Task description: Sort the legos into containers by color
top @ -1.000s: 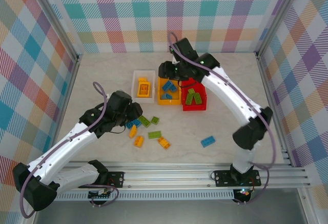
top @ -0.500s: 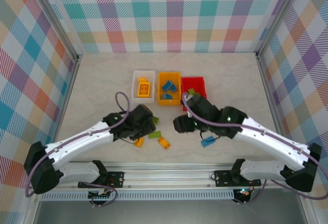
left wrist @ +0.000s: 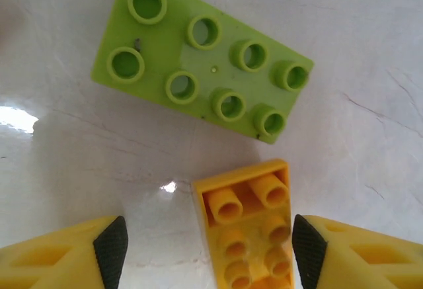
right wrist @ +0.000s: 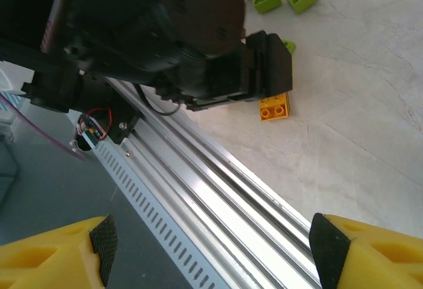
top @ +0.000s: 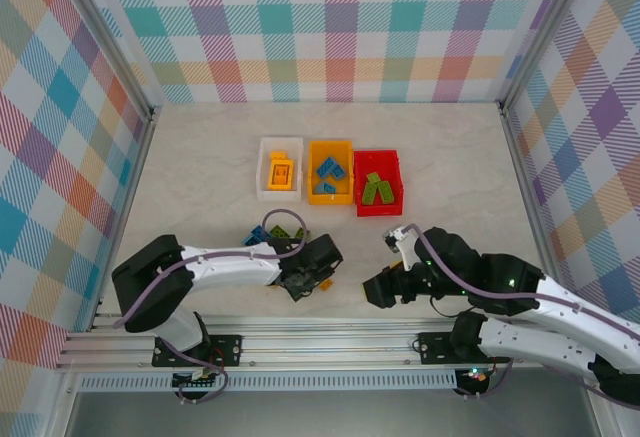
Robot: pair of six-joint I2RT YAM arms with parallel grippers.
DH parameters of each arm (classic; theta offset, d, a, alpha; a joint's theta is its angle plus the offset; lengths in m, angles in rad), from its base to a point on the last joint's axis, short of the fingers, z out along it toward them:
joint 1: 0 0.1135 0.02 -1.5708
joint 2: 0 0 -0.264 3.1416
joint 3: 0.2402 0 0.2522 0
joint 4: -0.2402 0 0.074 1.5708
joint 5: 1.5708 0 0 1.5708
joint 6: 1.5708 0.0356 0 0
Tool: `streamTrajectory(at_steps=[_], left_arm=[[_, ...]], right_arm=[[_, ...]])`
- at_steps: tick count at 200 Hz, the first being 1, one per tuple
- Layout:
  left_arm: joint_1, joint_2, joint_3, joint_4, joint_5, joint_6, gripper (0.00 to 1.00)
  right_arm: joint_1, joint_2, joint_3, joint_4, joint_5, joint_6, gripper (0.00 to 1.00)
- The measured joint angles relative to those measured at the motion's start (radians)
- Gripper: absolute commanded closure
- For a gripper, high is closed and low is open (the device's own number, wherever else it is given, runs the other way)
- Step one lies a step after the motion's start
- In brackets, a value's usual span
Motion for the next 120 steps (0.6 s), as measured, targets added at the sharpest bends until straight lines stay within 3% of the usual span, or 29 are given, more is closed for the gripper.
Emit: streamTrajectory(at_steps=[65,87,120], left_arm=[[0.000,0.026,0.018,-0.003,-0.003,-0.027,0.71],[0.000,0.027,0.021,0.032,-0.012,-0.022,0.72],[0.060,-0.031,0.123,-0.084,-0.041,0.103,0.72]], right_arm=[[0.000,0.066,0.000,0.023,0.002,0.022,0.23],[0.000,0.064,0.000,0.031,0.009,0.027,0.24],[0.000,0.066,0.000,0.061,0.036,0.030,0.25]])
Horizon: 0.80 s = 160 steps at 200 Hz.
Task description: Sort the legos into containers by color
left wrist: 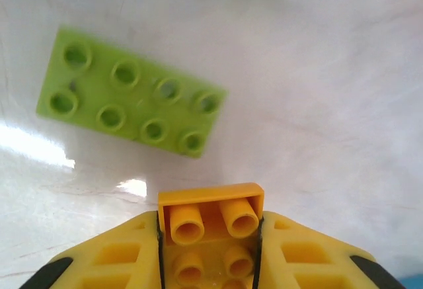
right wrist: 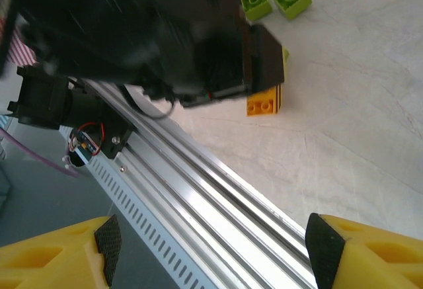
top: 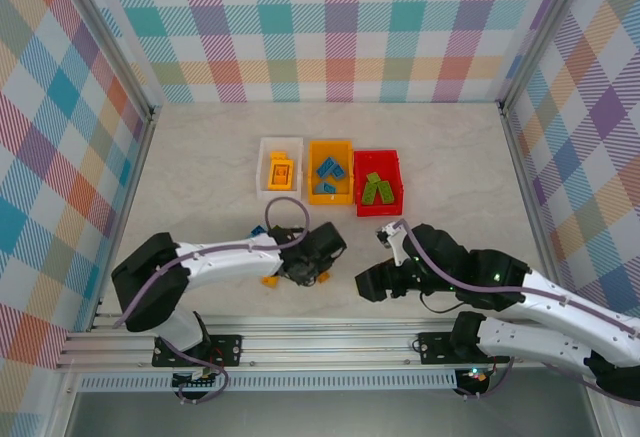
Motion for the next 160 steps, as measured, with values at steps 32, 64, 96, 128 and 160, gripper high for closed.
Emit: streamTrajectory(at_steps=[32,64,96,128,160], left_arm=[[0.277,-0.066,0.183,-0.069,0.032,0.257,0.72],[0.495,0.037,0.410,-0.138,0.029,0.526,0.73],[0.578,0.294,0.686,-0.193,0.014,0.744,0.73],[0.615,0.530,0.879,-0.223,0.035,0.861,0.71],[0.644,0.655,0.971,-0.261,0.049,0.921,0.53]], right_arm=[[0.000,0.104,0.014,0.082,0.047,-0.003,0.25],[0.000,0.255,0.076,0.184,0.114,-0.018,0.25],[-0.010,0.320,0.134,0.250,0.159,-0.031,0.24],[-0.037,0.333,0.138,0.280,0.164,-0.030,0.24],[-0.057,0.335,0.138,0.283,0.164,-0.025,0.24]])
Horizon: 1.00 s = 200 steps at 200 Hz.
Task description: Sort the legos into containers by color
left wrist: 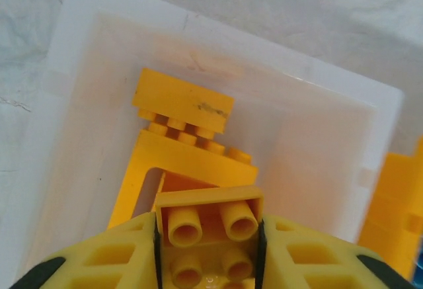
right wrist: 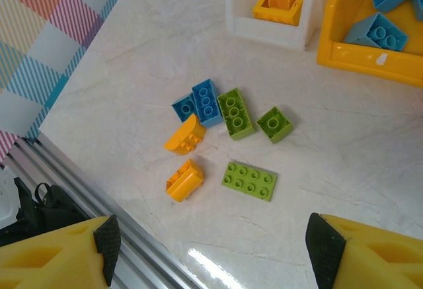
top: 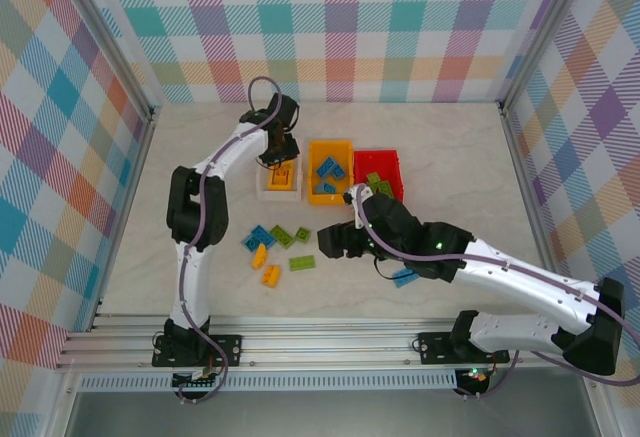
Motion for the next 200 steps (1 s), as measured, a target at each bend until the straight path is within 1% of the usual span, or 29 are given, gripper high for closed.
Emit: streamTrajectory(at_steps=[16,44,62,79,96,117,138,151,179,200], left_arm=[[0.003,0.006,0.006,-0.014,0.003,0.013,0.48],[0.003,-0.016,-0.001,-0.026,0.019,0.024,0.44],[0.002,-0.072,-0.024,-0.030,0.037,0.024,0.44],[0.001,-0.158,-0.041,-0.030,0.046,0.023,0.44],[-0.010,-0.283,-0.083,-0.021,0.056,0.016,0.44],[-0.029,-0.478,-0.159,-0.014,0.064,-0.003,0.44],[-0.078,-0.694,-0.282,0.024,0.079,-0.021,0.44],[-0.127,-0.832,-0.380,0.046,0.087,-0.035,0.43],[-0.240,-1.104,-0.628,0.072,0.086,-0.090,0.42],[-0.273,-1.284,-0.819,0.075,0.072,-0.147,0.42]], right_arm=[[-0.007,0.000,-0.002,0.000,0.000,0.003,0.23],[-0.021,0.000,-0.022,-0.001,0.000,0.018,0.24],[-0.026,0.000,-0.035,-0.012,0.002,0.028,0.24],[-0.026,0.000,-0.036,-0.025,0.011,0.040,0.24],[-0.026,0.001,-0.036,-0.039,0.024,0.057,0.25],[-0.026,0.025,-0.034,-0.059,0.044,0.079,0.26],[-0.025,0.118,0.004,-0.092,0.045,0.082,0.27],[-0.023,0.190,0.035,-0.097,0.044,0.072,0.26],[-0.017,0.382,0.120,-0.091,0.018,-0.038,0.24],[-0.016,0.543,0.189,-0.082,0.003,-0.173,0.24]])
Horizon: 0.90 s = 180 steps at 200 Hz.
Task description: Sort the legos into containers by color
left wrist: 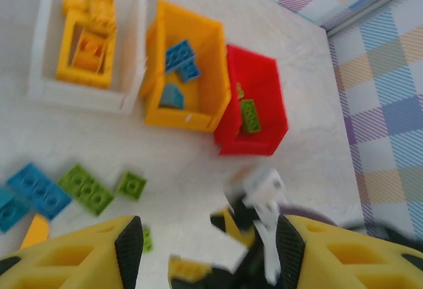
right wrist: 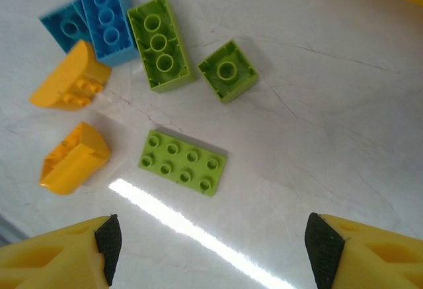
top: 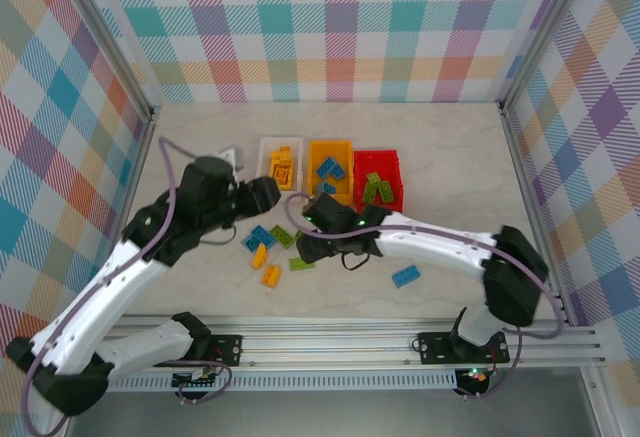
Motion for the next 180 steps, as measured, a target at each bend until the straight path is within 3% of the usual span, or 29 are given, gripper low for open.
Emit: streamTrajectory(at_steps=[34,78,132,180], left_arm=[[-0.004,-0.257,-0.193,-0.050,-0.041,-0.071,0.40],[-0.005,-0.483,-0.225,-0.091,-0.067,-0.119,0.38],[-0.005,-0.484,-0.233,-0.127,-0.070,-0.142,0.39],[-0.005,-0.464,-0.234,-0.127,-0.062,-0.142,0.39]], right_arm=[[-0.010,0.226,0.116,-0.001,-0.003,-0.173,0.25],[-0.051,0.344,0.201,0.005,0.008,-0.252,0.26],[-0.097,0.415,0.277,0.014,-0.009,-0.265,0.36],[-0.103,0.446,0.291,0.010,-0.037,-0.274,0.57]])
